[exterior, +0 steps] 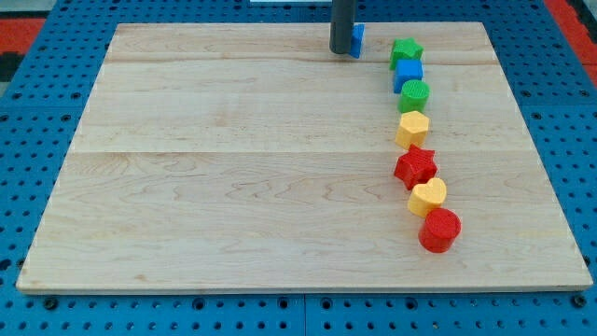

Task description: Push blue triangle diagonally above green star

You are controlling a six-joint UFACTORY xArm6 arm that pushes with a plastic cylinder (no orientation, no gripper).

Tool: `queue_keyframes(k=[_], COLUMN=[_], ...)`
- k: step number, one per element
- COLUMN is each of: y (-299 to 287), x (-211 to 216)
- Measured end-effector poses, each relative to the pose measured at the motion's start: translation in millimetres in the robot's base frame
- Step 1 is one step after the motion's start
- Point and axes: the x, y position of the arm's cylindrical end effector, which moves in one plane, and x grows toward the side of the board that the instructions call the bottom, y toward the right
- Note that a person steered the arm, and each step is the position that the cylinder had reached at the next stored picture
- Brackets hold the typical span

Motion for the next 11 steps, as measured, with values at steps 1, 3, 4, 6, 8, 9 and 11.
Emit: queue_keyframes(k=[1,3,4,6,8,9,11], y=[-22.2,-14.6,-3.7,-3.0,-43.8,-39.9,-11.9], x=[-7.1,-40.9,-41.0,-41.0,-4.3,-14.3,-21.4])
